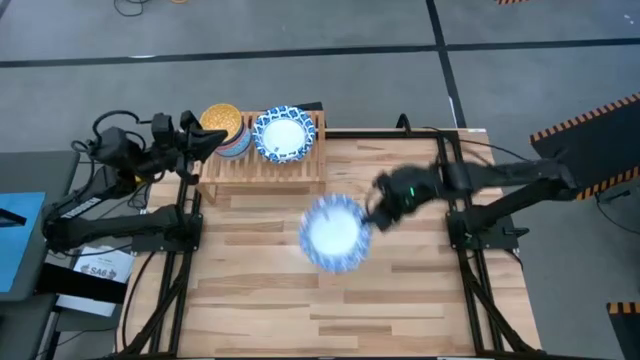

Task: Place and stack bowls onto a shelf
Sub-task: Stack the large white bowl on top of the white bowl on the shelf

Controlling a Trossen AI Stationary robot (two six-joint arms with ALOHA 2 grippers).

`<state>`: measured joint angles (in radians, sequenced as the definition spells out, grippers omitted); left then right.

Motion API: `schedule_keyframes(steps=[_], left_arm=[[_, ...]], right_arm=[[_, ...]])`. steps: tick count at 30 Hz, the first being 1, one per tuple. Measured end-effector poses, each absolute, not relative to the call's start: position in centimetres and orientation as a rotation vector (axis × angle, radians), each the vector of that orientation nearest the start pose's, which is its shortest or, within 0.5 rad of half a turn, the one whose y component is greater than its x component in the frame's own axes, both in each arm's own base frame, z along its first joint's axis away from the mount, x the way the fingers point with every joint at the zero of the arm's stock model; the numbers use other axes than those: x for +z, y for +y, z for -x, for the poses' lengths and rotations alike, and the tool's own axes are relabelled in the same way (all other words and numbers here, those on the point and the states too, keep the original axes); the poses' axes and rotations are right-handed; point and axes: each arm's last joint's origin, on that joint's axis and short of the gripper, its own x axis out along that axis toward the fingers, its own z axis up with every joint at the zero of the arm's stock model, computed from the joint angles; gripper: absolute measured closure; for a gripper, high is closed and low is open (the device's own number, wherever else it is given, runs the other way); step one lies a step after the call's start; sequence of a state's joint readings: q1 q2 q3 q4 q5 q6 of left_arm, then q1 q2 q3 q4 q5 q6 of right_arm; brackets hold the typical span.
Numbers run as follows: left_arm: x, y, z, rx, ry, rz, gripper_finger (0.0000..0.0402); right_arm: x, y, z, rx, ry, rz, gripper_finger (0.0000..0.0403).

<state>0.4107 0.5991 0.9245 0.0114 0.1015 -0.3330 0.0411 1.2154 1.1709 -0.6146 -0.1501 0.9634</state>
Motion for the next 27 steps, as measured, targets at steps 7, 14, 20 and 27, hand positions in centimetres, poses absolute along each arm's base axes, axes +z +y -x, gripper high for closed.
schedule_keyframes(steps=[7, 14, 20, 27], left_arm=[[41.8, 4.1, -10.3, 0.244, -0.358, 0.246, 0.0401], [41.7, 4.3, -10.6, 0.251, -0.347, 0.24, 0.0401], [41.7, 4.3, -10.6, 0.254, -0.348, 0.24, 0.0401], [41.7, 4.3, -10.6, 0.256, -0.348, 0.241, 0.0401]], right_arm=[[39.0, -7.1, -29.0, -0.36, 0.465, -0.859, 0.0381], [38.8, -16.1, -32.5, -0.56, 0.373, -0.92, 0.0381], [37.9, -20.0, -35.5, -0.537, 0.353, -1.003, 0.0375], [36.1, -21.0, -38.1, -0.417, 0.419, -1.082, 0.0361]])
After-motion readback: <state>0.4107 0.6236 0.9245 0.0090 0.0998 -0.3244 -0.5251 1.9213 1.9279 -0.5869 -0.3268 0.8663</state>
